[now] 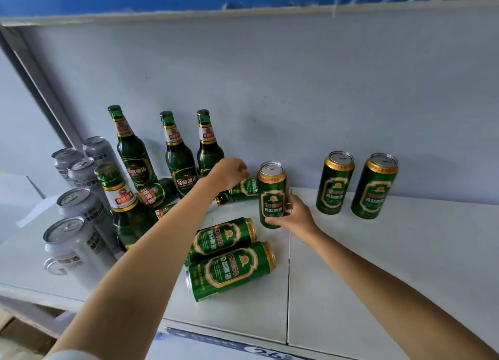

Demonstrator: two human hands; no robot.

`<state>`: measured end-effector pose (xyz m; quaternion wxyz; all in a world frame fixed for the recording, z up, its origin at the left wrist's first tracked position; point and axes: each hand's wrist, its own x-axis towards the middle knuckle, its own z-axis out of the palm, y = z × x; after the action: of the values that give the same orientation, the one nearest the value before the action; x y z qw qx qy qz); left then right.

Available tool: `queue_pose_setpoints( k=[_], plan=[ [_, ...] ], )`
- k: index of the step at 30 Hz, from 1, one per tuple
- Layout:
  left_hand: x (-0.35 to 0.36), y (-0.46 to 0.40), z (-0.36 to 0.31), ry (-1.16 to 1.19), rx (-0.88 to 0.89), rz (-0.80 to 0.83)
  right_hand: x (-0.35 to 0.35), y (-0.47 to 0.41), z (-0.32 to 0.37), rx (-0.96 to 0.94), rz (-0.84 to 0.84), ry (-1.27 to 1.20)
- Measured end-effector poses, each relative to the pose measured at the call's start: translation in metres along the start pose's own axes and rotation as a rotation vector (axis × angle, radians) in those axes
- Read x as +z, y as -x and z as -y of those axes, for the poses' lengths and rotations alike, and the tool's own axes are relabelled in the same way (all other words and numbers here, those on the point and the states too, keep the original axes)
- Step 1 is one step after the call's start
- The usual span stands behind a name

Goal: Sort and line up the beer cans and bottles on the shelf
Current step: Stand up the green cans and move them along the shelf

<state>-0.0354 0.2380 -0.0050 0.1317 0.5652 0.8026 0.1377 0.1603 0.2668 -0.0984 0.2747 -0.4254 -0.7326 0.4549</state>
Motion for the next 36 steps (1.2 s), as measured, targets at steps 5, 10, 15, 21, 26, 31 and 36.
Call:
queue_pose_setpoints(
  k=[5, 10, 15, 21, 26, 31, 36],
  plan=[
    [0.025, -0.026, -0.017, -0.055, 0.079, 0.164, -0.022, 0.033, -0.014, 0.053, -0.042, -0.003],
    [0.052, -0.049, -0.032, -0.282, 0.174, 0.218, -0.043, 0.066, -0.021, 0.106, -0.106, -0.052],
    [0.066, -0.060, -0.031, -0.331, 0.217, 0.116, -0.064, 0.090, -0.031, 0.155, -0.191, -0.095],
    [0.071, -0.044, -0.040, -0.325, 0.222, 0.101, -0.091, 0.117, -0.044, 0.205, -0.288, -0.099],
    [0.057, -0.021, -0.053, -0.140, 0.165, -0.043, -0.126, 0.132, -0.054, 0.201, -0.299, -0.061],
    [0.040, 0.014, -0.079, 0.454, 0.078, -0.224, -0.161, 0.130, -0.056, 0.185, -0.267, -0.017],
    [0.056, 0.048, -0.109, 0.873, 0.096, -0.179, -0.178, 0.111, -0.056, 0.180, -0.233, 0.049]
  ],
)
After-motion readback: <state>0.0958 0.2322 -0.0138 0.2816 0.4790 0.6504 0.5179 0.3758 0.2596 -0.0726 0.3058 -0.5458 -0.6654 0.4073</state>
